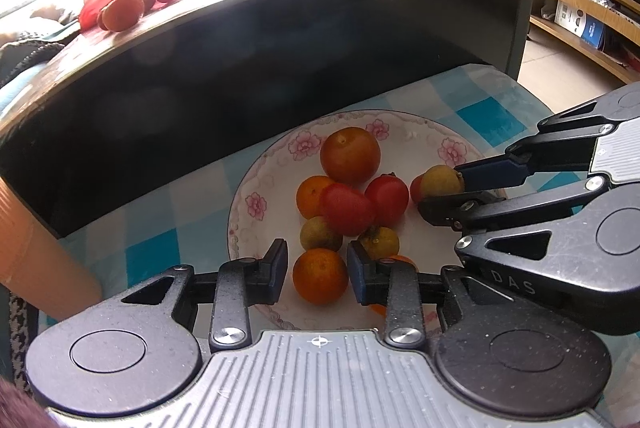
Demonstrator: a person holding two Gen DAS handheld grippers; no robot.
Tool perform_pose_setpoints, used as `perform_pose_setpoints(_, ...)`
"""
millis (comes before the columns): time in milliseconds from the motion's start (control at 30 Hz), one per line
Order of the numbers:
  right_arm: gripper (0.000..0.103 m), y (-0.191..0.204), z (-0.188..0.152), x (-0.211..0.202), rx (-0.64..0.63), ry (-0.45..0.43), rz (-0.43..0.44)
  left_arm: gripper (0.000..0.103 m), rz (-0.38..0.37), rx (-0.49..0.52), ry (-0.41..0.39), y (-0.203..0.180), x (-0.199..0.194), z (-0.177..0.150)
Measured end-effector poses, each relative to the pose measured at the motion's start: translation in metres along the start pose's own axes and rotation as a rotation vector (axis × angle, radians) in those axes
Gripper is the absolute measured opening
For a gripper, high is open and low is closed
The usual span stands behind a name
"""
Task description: Organize fruits
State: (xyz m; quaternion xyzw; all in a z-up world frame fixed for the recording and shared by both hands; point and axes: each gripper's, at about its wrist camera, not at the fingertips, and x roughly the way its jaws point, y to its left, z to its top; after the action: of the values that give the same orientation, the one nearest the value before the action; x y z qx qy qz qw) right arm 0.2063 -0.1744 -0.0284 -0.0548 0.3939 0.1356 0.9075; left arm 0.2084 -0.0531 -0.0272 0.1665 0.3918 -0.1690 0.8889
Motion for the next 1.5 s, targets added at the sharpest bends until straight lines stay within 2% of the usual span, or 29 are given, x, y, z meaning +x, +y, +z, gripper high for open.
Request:
perform_pose_setpoints(300, 0.041, 0.0, -0.002, -0.001, 0.003, 0.018, -0.01, 0.047, 0.006, 0.002, -0.003, 0.0, -0.002, 0.0)
perform_pose_setpoints(633, 0.041, -0.002, -0.002, -0.003, 0.015, 0.021, -0.022, 0.059, 0.011, -0.005, -0.017, 0.004, -0.008, 0.003)
perform_pose_setpoints(900, 0.042, -0.001, -0.003, -0.008, 0.013, 0.022, -0.024, 0.061, 0.02, -0.004, -0.018, 0.003, -0.014, 0.004)
perform_pose_setpoints(1233, 0.043, -0.004, 0.001, -0.023, 0.04, -0.003, -0.033, 0.082, 0.066, -0.02, -0.036, 0.005, -0.027, 0.004)
perform_pose_setpoints(1500, 0.046, -0.003, -0.001, -0.045, 0.057, -0.024, -0.03, 0.089, 0.092, -0.055, -0.05, 0.006, -0.049, -0.001)
